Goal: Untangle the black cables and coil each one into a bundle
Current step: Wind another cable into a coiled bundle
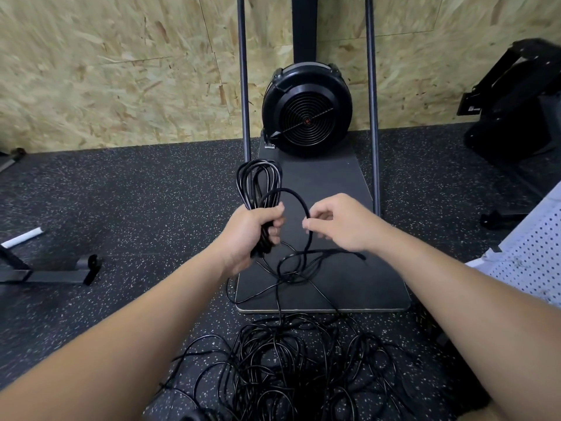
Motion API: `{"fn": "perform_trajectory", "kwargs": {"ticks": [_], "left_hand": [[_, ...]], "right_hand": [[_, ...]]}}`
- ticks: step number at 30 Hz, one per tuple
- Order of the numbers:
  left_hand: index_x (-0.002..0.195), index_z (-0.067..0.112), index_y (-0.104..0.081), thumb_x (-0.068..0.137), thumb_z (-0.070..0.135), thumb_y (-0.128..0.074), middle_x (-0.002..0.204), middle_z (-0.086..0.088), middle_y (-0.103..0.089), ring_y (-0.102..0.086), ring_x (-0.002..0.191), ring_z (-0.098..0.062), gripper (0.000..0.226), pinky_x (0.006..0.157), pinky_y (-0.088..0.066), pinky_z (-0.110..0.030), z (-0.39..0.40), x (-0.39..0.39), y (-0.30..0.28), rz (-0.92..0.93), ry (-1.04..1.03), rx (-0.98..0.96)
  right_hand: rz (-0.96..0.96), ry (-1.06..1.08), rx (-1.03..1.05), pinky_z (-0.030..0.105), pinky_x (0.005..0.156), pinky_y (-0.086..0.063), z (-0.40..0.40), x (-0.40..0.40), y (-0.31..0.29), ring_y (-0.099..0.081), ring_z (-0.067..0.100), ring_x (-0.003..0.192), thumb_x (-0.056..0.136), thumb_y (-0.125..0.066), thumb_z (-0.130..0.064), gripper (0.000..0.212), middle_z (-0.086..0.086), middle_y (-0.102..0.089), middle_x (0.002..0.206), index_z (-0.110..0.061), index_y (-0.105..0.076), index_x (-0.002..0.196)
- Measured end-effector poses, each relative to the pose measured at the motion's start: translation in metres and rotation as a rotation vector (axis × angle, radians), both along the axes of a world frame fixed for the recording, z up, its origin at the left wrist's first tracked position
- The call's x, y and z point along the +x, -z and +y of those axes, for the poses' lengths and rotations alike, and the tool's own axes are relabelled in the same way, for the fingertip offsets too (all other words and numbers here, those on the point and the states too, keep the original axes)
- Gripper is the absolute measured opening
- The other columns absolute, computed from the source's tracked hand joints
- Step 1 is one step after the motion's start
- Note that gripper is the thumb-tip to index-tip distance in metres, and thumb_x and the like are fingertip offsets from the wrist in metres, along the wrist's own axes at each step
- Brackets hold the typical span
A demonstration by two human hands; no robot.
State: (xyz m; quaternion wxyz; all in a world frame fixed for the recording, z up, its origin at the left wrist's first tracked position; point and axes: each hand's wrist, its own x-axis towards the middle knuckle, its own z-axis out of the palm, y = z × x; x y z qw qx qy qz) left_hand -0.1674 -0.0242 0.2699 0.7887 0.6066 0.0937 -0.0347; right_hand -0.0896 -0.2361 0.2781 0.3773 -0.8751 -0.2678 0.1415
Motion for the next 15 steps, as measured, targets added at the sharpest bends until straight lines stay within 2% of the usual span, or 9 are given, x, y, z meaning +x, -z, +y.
{"fn": "perform_trajectory", "kwargs": {"ticks": [2, 4, 7, 10, 13, 15], "left_hand": [[0.085, 0.02, -0.056, 0.105, 0.022, -0.07, 0.079, -0.002, -0.048, -0.037, 0.063, -0.014, 0.024, 0.058, -0.037, -0.025, 0.004, 0.0, 0.0, -0.026, -0.022, 0.07], [0.08, 0.023, -0.058, 0.102, 0.038, -0.075, 0.079, -0.003, -0.048, -0.039, 0.063, -0.015, 0.031, 0.059, -0.035, -0.028, 0.006, -0.002, 0.002, -0.021, -0.004, 0.192], [0.091, 0.021, -0.064, 0.101, 0.048, -0.076, 0.079, -0.002, -0.05, -0.043, 0.068, -0.016, 0.031, 0.059, -0.037, -0.029, 0.003, -0.007, 0.008, -0.028, 0.091, 0.255], [0.115, 0.017, -0.076, 0.104, 0.046, -0.072, 0.097, -0.008, -0.068, -0.059, 0.084, -0.015, 0.032, 0.068, -0.047, -0.027, -0.013, -0.014, 0.007, -0.044, 0.123, 0.254], [0.124, 0.003, -0.075, 0.108, 0.037, -0.068, 0.103, -0.007, -0.075, -0.061, 0.074, -0.01, 0.038, 0.06, -0.047, -0.021, -0.022, -0.014, 0.002, -0.017, 0.076, 0.182], [0.121, 0.005, -0.074, 0.106, 0.028, -0.071, 0.103, -0.012, -0.07, -0.059, 0.072, -0.01, 0.028, 0.058, -0.046, -0.021, -0.023, -0.013, -0.001, -0.014, 0.107, 0.129]], "right_hand": [[0.03, -0.003, 0.054, 0.041, 0.075, -0.064, 0.003, -0.003, -0.007, -0.075, 0.021, 0.07, 0.105, -0.072, -0.031, 0.025, 0.005, -0.079, 0.078, -0.015, -0.079, 0.087], [0.107, 0.002, 0.209, 0.037, 0.07, -0.064, 0.005, -0.007, -0.016, -0.073, 0.022, 0.067, 0.108, -0.07, -0.023, 0.021, 0.011, -0.08, 0.082, -0.005, -0.076, 0.097], [0.204, 0.021, 0.448, 0.036, 0.07, -0.064, 0.01, -0.011, -0.03, -0.072, 0.024, 0.069, 0.107, -0.071, -0.015, 0.016, 0.018, -0.078, 0.085, 0.001, -0.072, 0.107], [0.201, 0.093, 0.524, 0.035, 0.069, -0.063, 0.016, -0.015, -0.034, -0.072, 0.024, 0.067, 0.105, -0.073, -0.012, 0.014, 0.018, -0.077, 0.079, 0.002, -0.073, 0.107], [0.177, 0.216, 0.58, 0.037, 0.068, -0.064, 0.018, -0.015, -0.033, -0.076, 0.025, 0.066, 0.1, -0.079, -0.01, 0.014, 0.021, -0.077, 0.078, 0.001, -0.073, 0.107], [0.172, 0.255, 0.631, 0.04, 0.069, -0.067, 0.015, -0.013, -0.035, -0.079, 0.029, 0.07, 0.097, -0.082, -0.007, 0.018, 0.022, -0.077, 0.08, 0.005, -0.072, 0.105]]}}
